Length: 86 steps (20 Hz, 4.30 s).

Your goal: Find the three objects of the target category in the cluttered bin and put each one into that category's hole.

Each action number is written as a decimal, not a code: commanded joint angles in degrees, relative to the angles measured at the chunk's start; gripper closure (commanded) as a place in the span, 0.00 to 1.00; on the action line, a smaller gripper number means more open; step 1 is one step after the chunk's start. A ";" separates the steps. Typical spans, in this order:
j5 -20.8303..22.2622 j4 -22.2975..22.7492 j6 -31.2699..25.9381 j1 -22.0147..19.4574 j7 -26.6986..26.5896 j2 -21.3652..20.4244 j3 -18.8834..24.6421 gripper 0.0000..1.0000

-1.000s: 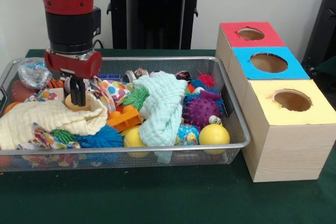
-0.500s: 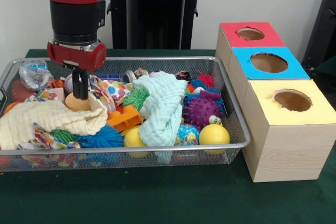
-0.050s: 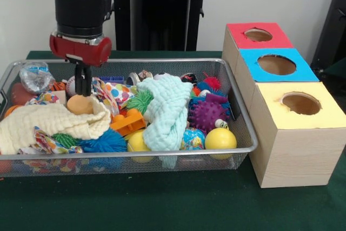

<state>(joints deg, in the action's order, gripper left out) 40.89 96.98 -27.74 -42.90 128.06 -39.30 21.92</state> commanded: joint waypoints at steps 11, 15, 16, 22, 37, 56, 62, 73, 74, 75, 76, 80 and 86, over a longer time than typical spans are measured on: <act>-10.10 -11.03 -19.04 8.20 10.51 -1.66 -16.55 1.00; -11.67 -14.00 -21.33 8.30 8.30 1.04 -16.88 1.00; -11.83 -14.58 -21.45 8.39 7.62 1.55 -16.84 1.00; -13.10 -17.28 -21.43 8.29 4.60 3.66 -17.06 1.00; -18.97 -11.95 -22.32 14.41 15.59 3.45 -27.42 1.00; -28.83 -9.81 -21.22 14.66 6.03 5.54 -29.08 0.00; -28.75 -9.40 -18.76 15.98 6.40 5.11 -30.92 0.00; -31.77 -6.42 -14.45 14.59 5.72 6.97 -28.47 0.00; -31.97 -6.48 -13.99 14.49 5.59 7.46 -28.18 0.00; -32.13 -6.58 -13.73 14.38 5.41 7.79 -27.98 0.00; -32.30 -6.69 -13.48 14.28 5.23 8.12 -27.77 0.00; -32.84 -7.13 -11.55 13.82 4.56 9.42 -26.94 0.00; -32.06 -9.27 -9.10 13.28 2.16 10.18 -25.78 0.00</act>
<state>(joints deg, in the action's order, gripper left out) 9.96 84.61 -41.24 -28.54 128.31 -32.33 -9.82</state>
